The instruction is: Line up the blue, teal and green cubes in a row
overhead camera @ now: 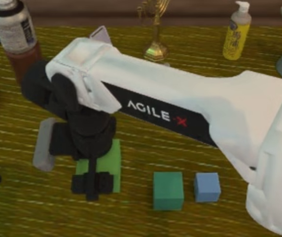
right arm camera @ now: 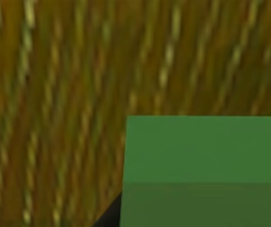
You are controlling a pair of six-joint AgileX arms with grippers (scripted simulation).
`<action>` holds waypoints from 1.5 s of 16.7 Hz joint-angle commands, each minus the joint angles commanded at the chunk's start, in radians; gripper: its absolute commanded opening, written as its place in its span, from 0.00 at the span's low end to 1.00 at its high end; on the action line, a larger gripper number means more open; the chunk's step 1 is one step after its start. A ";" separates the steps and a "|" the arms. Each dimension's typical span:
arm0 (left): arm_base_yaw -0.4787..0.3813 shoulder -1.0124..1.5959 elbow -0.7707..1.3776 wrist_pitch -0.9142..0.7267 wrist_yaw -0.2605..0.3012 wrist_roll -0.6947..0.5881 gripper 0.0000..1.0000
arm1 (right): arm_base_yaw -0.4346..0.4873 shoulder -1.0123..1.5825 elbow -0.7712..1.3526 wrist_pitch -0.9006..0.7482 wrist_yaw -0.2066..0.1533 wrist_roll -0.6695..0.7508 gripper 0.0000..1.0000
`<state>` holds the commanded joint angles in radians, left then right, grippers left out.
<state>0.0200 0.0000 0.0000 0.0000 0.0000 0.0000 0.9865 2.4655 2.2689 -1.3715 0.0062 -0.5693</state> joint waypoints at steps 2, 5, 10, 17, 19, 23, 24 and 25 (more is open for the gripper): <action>0.000 0.000 0.000 0.000 0.000 0.000 1.00 | -0.003 -0.004 -0.005 0.005 -0.001 0.001 0.00; 0.000 0.000 0.000 0.000 0.000 0.000 1.00 | -0.002 0.001 -0.074 0.077 -0.002 0.001 0.00; 0.000 0.000 0.000 0.000 0.000 0.000 1.00 | 0.000 0.019 -0.230 0.251 0.000 0.001 0.00; 0.000 0.000 0.000 0.000 0.000 0.000 1.00 | 0.000 0.021 -0.240 0.261 0.000 0.000 0.23; 0.000 0.000 0.000 0.000 0.000 0.000 1.00 | 0.000 0.021 -0.240 0.261 0.000 0.000 0.38; 0.000 0.000 0.000 0.000 0.000 0.000 1.00 | 0.000 0.021 -0.240 0.261 0.000 0.000 0.68; 0.000 0.000 0.000 0.000 0.000 0.000 1.00 | 0.000 0.021 -0.240 0.261 0.000 0.000 0.75; 0.000 0.000 0.000 0.000 0.000 0.000 1.00 | 0.000 0.021 -0.240 0.261 0.000 0.000 0.83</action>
<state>0.0200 0.0000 0.0000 0.0000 0.0000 0.0000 0.9867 2.4864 2.0289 -1.1106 0.0065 -0.5688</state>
